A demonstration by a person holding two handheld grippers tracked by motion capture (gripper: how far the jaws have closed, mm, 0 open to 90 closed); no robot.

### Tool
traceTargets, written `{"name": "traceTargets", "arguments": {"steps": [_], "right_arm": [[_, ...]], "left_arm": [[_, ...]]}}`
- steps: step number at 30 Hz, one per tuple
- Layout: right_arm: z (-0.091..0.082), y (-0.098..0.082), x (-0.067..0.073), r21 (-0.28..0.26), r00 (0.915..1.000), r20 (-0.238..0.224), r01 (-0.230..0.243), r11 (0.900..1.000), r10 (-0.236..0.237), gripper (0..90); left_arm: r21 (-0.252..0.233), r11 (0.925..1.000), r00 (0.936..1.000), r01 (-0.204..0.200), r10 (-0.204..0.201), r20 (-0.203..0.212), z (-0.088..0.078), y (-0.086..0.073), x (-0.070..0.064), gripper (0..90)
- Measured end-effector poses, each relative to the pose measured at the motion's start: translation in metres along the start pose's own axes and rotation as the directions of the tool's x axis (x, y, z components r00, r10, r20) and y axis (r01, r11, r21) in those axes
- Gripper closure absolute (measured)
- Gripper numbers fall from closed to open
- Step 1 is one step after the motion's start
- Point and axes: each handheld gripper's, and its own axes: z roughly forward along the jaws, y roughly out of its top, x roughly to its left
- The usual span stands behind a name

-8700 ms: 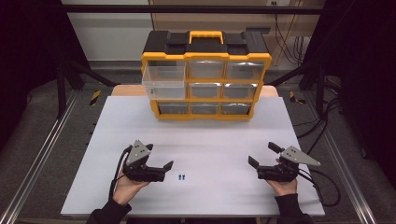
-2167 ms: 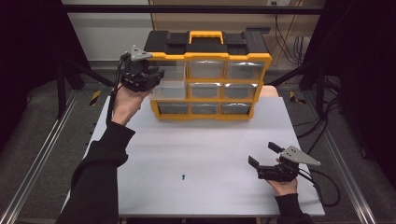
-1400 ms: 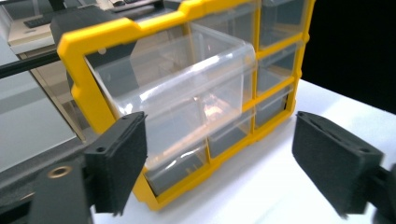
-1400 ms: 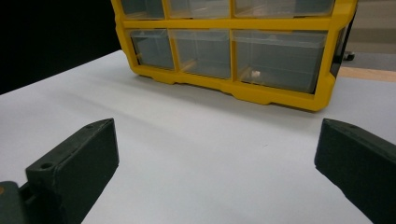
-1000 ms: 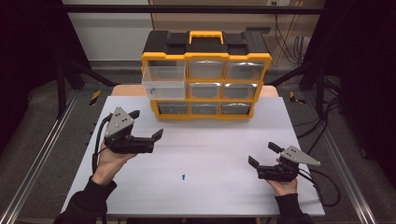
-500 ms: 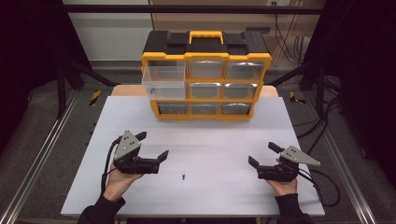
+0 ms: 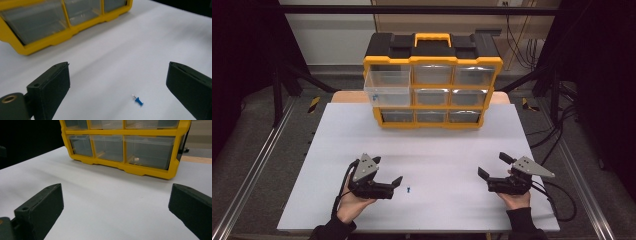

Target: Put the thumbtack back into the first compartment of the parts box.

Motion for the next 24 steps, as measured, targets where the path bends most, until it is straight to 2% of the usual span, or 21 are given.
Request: {"name": "traceTargets", "arguments": {"steps": [2,9,14,15,16,17,24], "right_arm": [[0.001,0.000,-0.001,-0.001,0.9999,0.005,0.011,1.000,-0.011,0.7],[0.000,0.000,0.000,-0.001,1.0000,0.002,-0.001,1.000,0.001,0.7],[0.001,-0.001,-0.002,-0.002,0.9998,0.004,0.018,1.000,-0.018,0.7],[0.001,-0.001,-0.002,-0.001,0.9998,0.005,0.020,1.000,-0.020,0.7],[0.001,0.000,0.000,-0.004,1.0000,-0.001,-0.004,1.000,0.004,0.7],[0.001,-0.001,-0.001,0.004,0.9999,0.005,0.014,1.000,-0.014,0.7],[0.000,-0.001,-0.001,0.003,0.9999,0.003,0.011,1.000,-0.012,0.7]], "left_arm": [[0.030,0.9995,0.9999,0.004,-0.004,0.010,0.007,-0.004,-0.001,5.7],[0.120,0.9928,0.9998,0.004,-0.007,0.020,0.026,-0.017,-0.010,7.5],[0.158,0.9873,0.9992,0.021,-0.026,0.030,0.038,-0.024,-0.016,11.8],[0.164,0.9862,0.9992,0.026,-0.030,0.027,0.040,-0.026,-0.018,12.9],[0.164,0.9859,0.9992,0.033,-0.036,0.019,0.041,-0.027,-0.019,14.2],[0.167,0.9854,0.9992,0.032,-0.035,0.017,0.043,-0.029,-0.021,16.1],[0.197,0.9785,0.9981,0.061,-0.061,-0.006,0.050,-0.033,-0.027,29.3]]}}
